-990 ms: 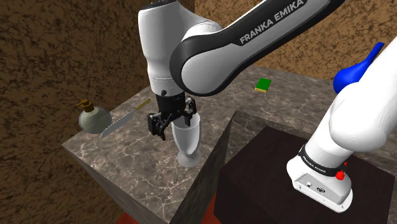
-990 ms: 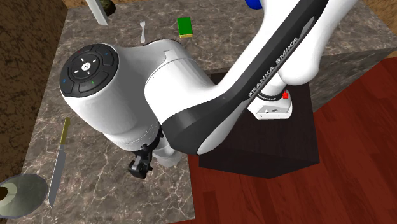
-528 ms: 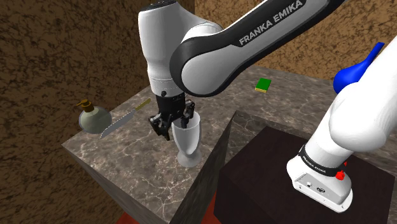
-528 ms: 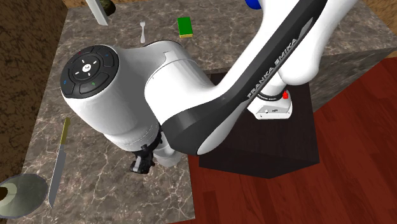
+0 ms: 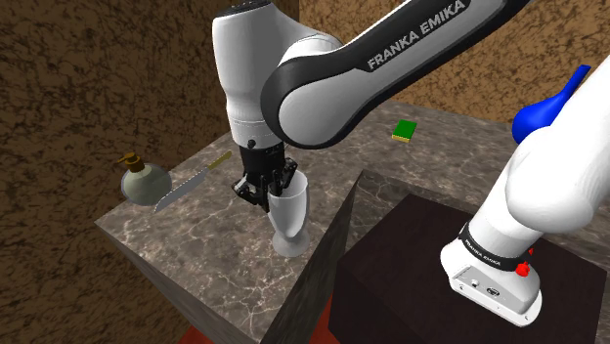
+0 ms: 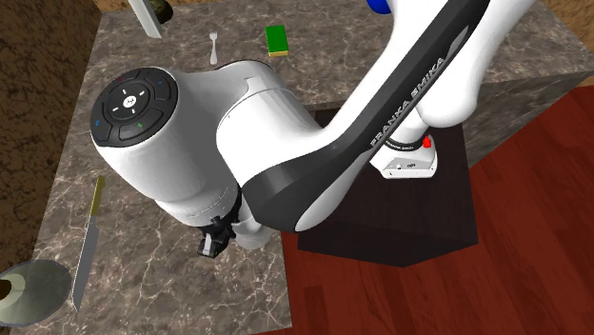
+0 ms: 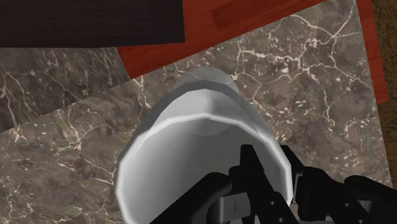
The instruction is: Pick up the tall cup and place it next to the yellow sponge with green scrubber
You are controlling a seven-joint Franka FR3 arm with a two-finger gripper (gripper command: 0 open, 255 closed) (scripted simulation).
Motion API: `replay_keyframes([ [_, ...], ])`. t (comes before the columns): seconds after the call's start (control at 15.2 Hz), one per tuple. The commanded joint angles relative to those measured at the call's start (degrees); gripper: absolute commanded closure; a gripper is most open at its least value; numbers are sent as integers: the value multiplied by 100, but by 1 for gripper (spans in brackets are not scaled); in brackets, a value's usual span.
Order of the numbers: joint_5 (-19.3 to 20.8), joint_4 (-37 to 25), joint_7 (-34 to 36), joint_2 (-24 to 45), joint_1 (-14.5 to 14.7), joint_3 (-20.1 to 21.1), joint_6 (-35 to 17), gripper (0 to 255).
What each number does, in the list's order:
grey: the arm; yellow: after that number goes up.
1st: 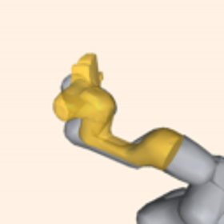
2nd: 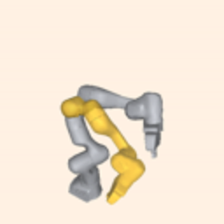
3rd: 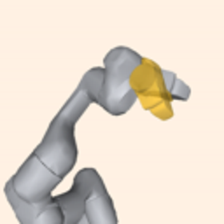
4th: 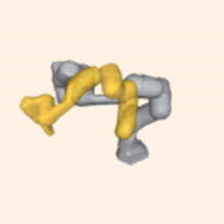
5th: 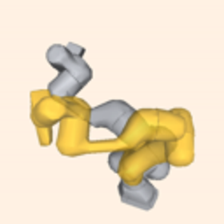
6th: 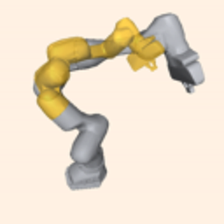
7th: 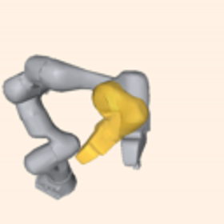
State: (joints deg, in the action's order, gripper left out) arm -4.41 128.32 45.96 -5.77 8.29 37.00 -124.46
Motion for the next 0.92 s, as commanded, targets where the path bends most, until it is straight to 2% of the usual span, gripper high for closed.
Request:
replay_keyframes([
  [0.0, 1, 1, 1, 2, -1, 0, -1, 255],
  [0.86, -220, -658, -177, -426, -1, -131, 1021, 255],
])
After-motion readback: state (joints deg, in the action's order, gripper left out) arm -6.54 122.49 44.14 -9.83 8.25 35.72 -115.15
